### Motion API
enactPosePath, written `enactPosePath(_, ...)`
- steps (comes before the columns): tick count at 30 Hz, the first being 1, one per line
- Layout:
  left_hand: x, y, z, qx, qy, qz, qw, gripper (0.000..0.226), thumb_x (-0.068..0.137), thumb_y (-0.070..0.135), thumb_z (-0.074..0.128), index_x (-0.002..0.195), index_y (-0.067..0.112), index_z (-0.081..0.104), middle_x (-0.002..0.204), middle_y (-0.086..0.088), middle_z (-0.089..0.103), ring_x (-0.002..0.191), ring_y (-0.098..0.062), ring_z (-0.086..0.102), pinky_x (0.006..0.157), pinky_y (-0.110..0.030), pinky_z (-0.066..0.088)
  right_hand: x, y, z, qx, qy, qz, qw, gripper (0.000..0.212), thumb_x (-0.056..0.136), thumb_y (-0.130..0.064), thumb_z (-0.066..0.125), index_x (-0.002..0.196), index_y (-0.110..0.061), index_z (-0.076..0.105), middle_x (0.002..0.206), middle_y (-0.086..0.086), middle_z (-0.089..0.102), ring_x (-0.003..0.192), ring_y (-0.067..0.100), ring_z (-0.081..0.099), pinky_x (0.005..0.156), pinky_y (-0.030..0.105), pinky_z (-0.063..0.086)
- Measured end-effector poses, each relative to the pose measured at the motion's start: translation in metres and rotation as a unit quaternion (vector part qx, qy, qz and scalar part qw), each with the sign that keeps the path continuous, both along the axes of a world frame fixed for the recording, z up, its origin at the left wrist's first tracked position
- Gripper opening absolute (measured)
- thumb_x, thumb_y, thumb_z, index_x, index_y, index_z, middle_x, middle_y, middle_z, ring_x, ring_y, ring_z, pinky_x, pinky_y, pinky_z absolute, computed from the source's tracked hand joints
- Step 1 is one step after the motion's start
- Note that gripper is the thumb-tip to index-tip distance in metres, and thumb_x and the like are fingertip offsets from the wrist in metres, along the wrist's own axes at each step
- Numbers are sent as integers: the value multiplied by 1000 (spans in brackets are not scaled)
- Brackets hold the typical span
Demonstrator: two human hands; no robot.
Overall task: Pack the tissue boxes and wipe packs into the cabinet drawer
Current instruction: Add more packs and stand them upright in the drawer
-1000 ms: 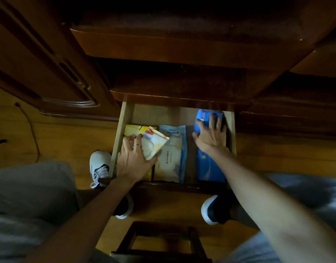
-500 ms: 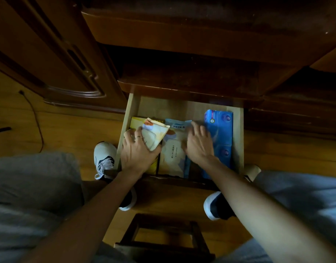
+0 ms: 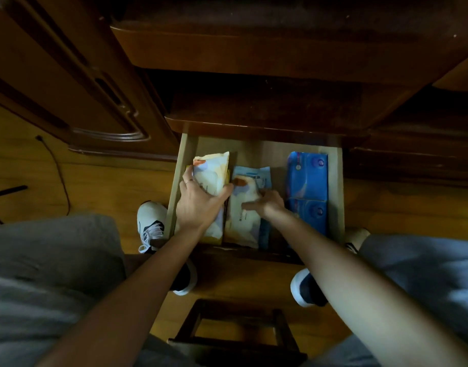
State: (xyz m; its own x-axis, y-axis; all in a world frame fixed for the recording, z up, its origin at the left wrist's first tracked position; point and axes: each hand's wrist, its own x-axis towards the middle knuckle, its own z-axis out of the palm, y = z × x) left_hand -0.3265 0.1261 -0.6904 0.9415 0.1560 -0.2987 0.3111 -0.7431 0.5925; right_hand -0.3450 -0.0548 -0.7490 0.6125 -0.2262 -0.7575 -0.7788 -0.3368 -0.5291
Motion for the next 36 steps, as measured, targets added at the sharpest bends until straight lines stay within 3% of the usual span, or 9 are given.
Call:
enactPosePath(4,2,-19,6,8,-9,-30,999,105,68,78,63,151,28,22,139,-6,46,116,-36,58,77,-42,51,3,-35,29,-24,-107,-64,992,45,83,-34,80,122,-20,64,108,-1,71,100,20,69,85,37,58)
enactPosePath(7,-2,-45,3,68,-37,-109,991,107,70,88,48,153,28,16,135,-12,47,103,-39,62,67,-38,51,2,-65,53,-90,-177,-103,975,41,76,-34,83,111,-20,67,98,-5,69,87,13,66,67,27,51)
enactPosePath(10,-11,-73,-9,133,-31,-188,973,105,77,87,46,154,21,18,146,-15,38,121,-38,53,76,-42,53,-9,-85,63,-114,-203,-128,964,45,73,-32,83,111,-17,64,100,-2,68,87,15,64,67,29,52)
enactPosePath(15,-30,-75,-40,372,-5,-455,809,69,103,43,33,158,7,12,165,-20,-5,152,-38,-2,120,-56,15,-30,-96,53,-82,-193,-172,963,47,74,-30,83,114,-22,59,98,-8,65,98,19,66,75,34,59)
enactPosePath(20,-21,-69,-42,374,-4,-517,770,61,97,26,50,149,3,29,155,-17,33,141,-37,31,120,-52,15,-28,-91,41,-38,-195,-156,968,79,72,-24,87,140,-20,46,104,-17,61,97,11,64,68,21,50)
enactPosePath(24,-7,-56,-39,402,-29,-538,741,57,95,31,53,147,9,42,153,-12,40,145,-35,24,120,-61,-1,-18,-71,28,-13,-168,-84,982,96,82,-22,83,157,-15,24,132,6,61,118,21,60,95,37,51)
enactPosePath(27,0,-28,-37,365,-80,-513,773,60,93,30,53,149,14,42,159,-12,31,152,-33,10,120,-62,0,-11,-46,19,10,-129,-51,990,86,88,-19,77,156,-10,25,137,12,58,123,28,60,101,45,52)
enactPosePath(33,5,9,-34,220,-146,-308,914,54,95,18,51,148,10,43,151,-13,45,142,-31,37,118,-49,28,-18,7,2,-37,-28,74,996,108,81,-20,85,156,-4,8,152,21,38,138,39,43,108,51,44)
enactPosePath(36,-5,11,-39,200,-101,-361,905,55,97,29,53,148,14,42,154,-14,38,142,-33,33,113,-48,34,-22,32,-1,-102,-7,59,993,117,78,-27,86,158,-12,2,160,19,19,146,41,25,114,56,36)
